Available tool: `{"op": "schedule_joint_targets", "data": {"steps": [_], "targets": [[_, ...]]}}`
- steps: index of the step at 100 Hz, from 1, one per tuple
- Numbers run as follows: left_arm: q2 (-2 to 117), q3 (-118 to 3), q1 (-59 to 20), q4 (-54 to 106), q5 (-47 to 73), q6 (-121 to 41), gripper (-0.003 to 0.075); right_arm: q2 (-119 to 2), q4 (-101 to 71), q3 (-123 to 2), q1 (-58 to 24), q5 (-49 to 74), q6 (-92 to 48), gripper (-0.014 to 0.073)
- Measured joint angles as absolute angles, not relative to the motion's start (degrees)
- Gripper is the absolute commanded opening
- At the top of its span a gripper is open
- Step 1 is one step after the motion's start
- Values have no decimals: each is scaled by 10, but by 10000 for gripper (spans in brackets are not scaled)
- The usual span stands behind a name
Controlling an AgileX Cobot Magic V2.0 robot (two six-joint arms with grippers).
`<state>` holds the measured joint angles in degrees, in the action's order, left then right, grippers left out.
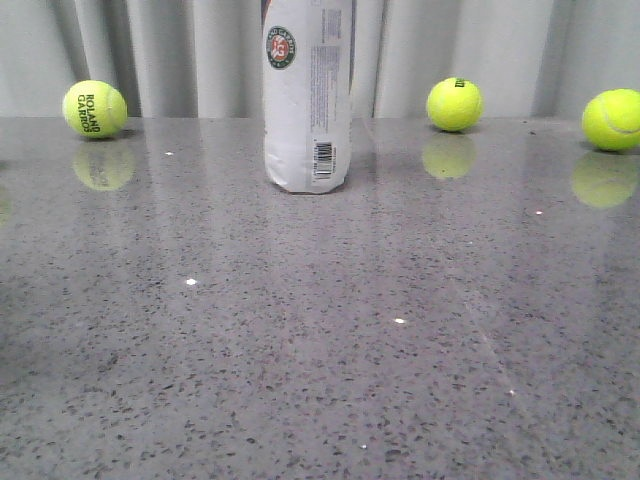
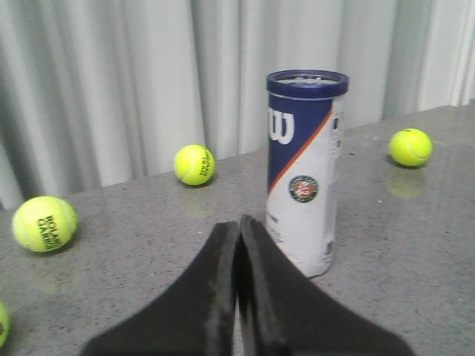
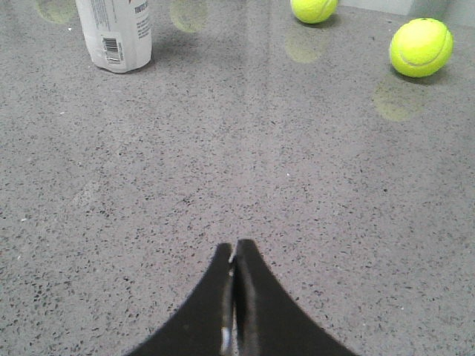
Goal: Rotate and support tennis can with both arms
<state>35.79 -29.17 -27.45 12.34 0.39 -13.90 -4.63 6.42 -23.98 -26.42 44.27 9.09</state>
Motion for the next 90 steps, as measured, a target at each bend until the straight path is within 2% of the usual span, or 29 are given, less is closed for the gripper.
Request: {"op": "schedule_joint_targets", "data": {"steps": [51, 90], "targets": [[183, -132, -74, 41, -38, -89, -20, -46, 64, -240, -264, 443, 91, -67], [30, -3, 6, 26, -39, -87, -20, -46, 64, -240, -264, 443, 91, -67]]}}
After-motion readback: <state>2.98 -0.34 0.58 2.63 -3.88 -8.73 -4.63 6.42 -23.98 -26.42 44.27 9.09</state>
